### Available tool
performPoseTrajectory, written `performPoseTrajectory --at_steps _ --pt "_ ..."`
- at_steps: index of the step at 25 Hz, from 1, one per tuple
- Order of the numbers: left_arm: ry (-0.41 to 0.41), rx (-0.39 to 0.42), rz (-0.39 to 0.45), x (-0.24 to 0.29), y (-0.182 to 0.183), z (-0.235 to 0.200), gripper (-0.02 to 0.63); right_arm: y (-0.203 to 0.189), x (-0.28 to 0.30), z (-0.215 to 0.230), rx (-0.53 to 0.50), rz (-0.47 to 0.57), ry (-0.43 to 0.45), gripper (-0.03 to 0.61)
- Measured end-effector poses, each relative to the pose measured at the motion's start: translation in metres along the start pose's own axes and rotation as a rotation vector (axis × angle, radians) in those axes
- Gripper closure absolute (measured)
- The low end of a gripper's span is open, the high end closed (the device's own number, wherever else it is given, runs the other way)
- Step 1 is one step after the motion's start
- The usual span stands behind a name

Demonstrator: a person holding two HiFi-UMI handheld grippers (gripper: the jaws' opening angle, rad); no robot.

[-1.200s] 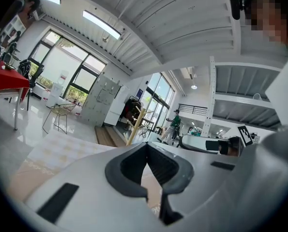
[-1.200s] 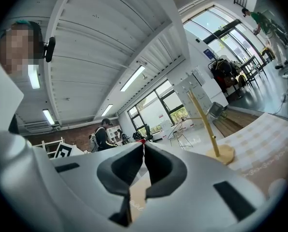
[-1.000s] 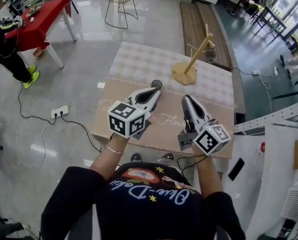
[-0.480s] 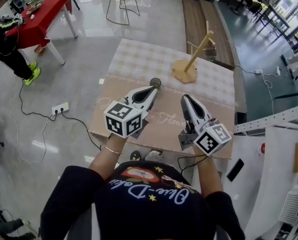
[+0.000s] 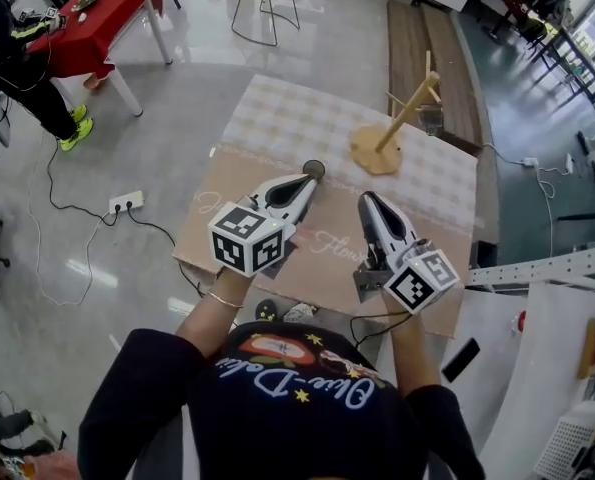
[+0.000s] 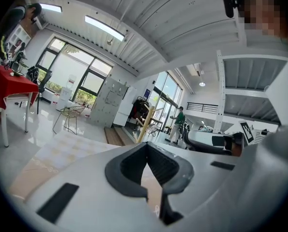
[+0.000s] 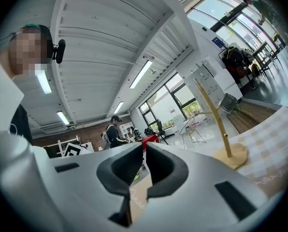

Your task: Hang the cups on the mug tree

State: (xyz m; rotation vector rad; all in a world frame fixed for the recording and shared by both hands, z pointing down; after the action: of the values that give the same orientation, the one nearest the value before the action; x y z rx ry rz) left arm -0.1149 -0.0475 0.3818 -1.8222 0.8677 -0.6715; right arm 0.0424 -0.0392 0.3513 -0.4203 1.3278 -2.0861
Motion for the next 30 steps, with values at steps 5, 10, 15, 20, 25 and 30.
performPoseTrajectory --at_steps 5,10,15,20,25,30 --pt "0.032 0.021 0.011 0.003 -0.001 0.000 0.606 -0.001 0.006 0.008 0.020 -0.008 0.040 0.566" --pt "0.051 0.030 0.010 0.006 -0.002 0.000 0.606 -0.001 0.008 0.015 0.025 -0.017 0.066 0.566" --pt "0.069 0.053 0.000 0.012 -0.005 0.002 0.606 0.001 0.008 0.024 0.034 -0.018 0.082 0.546" --pt "0.082 0.072 -0.007 0.022 -0.009 0.003 0.606 0.001 0.008 0.036 0.040 -0.029 0.086 0.525" --pt "0.107 0.097 -0.010 0.029 -0.013 0.001 0.606 0.000 0.007 0.049 0.037 -0.036 0.088 0.522" --pt "0.135 0.105 -0.016 0.033 -0.021 -0.003 0.606 -0.003 0.009 0.058 0.033 -0.057 0.104 0.518"
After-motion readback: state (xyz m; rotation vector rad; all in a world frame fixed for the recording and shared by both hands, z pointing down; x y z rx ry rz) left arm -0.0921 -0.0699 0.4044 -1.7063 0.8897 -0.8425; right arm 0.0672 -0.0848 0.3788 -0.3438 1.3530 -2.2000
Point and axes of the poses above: the fingertips, and each gripper's own axes: x forward along the fingers, z to its right, y out of its top, the point moved 5 cm from there along -x, backward along the fingers, and after that the axes turned 3 degrees about z, right-handed, at the moved point
